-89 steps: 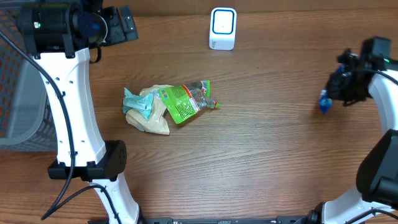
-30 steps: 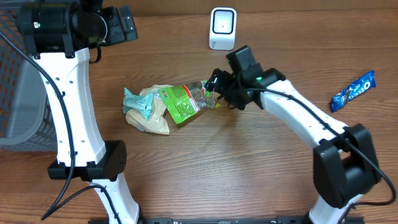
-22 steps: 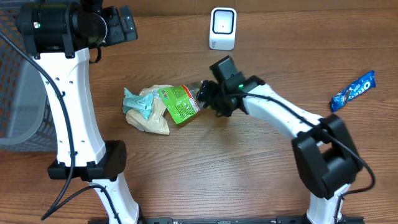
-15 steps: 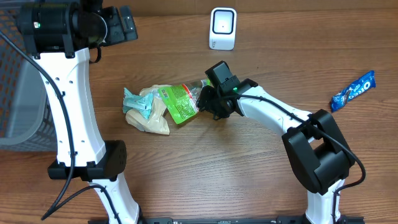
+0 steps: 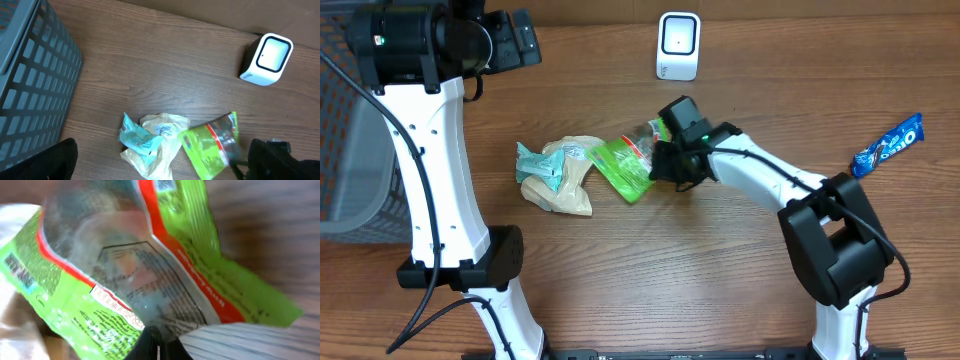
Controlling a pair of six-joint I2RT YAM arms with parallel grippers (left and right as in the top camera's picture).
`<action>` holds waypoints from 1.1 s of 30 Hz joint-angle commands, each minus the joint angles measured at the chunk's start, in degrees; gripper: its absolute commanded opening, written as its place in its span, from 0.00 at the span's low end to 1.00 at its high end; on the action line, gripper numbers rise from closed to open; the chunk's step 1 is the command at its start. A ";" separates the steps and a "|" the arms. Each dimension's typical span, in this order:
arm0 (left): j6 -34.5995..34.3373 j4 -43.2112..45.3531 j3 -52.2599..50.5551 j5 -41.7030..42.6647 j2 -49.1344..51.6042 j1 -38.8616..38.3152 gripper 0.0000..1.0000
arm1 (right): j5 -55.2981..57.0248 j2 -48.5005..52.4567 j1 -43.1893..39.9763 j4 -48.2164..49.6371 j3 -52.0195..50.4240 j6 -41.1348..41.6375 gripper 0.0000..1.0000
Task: Scan the item barcode
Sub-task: 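Move the right gripper to the green snack packet and grasp it, then lift the green packet with the right gripper toward the scanner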
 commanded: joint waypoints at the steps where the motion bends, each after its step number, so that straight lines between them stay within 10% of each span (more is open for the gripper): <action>1: -0.37 0.07 -0.09 -0.17 -1.03 -0.74 1.00 | 0.24 -2.93 -2.89 -2.64 0.92 -3.17 0.04; 5: -0.35 0.07 -0.11 -0.15 -1.03 -0.74 1.00 | -4.37 -4.79 -5.53 -5.03 0.94 -3.17 0.08; 9: -0.35 0.07 -0.11 -0.15 -1.03 -0.74 1.00 | -10.91 -6.93 -8.46 -7.17 1.07 -3.17 0.64; 23: -0.35 0.07 -0.11 -0.17 -1.03 -0.74 1.00 | -7.30 -8.98 -10.97 -3.78 0.92 12.96 1.00; 33: -0.35 0.07 -0.09 -0.17 -1.03 -0.74 1.00 | -5.27 -2.32 -7.82 2.01 0.92 20.11 0.98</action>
